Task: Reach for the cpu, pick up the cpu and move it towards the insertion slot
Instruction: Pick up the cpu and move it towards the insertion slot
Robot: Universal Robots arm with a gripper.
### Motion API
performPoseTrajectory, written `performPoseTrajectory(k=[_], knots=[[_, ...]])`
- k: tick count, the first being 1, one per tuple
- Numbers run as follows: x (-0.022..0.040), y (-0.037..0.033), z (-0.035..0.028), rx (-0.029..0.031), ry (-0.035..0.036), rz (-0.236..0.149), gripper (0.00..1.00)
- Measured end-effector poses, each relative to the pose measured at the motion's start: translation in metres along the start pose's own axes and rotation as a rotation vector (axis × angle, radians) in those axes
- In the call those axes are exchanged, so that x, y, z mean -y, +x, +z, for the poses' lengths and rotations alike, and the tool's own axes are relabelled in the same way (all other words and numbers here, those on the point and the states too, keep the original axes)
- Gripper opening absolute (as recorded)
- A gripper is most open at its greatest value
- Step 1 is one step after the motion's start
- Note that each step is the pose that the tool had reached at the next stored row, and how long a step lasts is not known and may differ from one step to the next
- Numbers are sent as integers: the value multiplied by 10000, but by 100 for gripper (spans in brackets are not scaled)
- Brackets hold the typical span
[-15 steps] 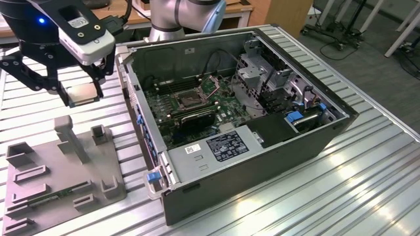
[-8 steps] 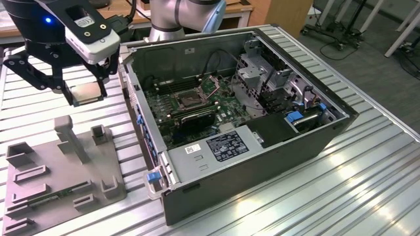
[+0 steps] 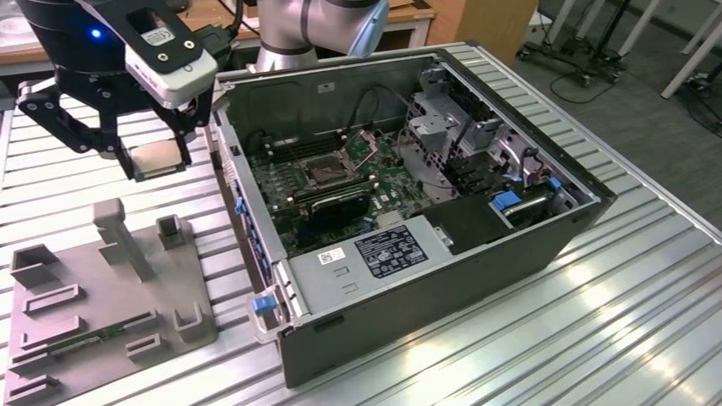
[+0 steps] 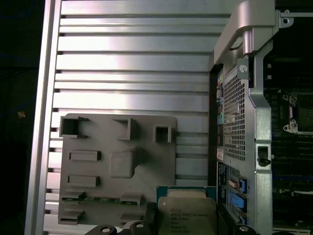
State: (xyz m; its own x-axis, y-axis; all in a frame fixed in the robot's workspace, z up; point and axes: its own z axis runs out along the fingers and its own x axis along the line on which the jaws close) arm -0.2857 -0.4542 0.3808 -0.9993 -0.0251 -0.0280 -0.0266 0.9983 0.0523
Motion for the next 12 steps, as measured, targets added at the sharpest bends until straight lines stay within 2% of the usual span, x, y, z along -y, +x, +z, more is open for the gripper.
performPoseTrajectory(k=[12], knots=[[2,-92,2,0,0,0,55]])
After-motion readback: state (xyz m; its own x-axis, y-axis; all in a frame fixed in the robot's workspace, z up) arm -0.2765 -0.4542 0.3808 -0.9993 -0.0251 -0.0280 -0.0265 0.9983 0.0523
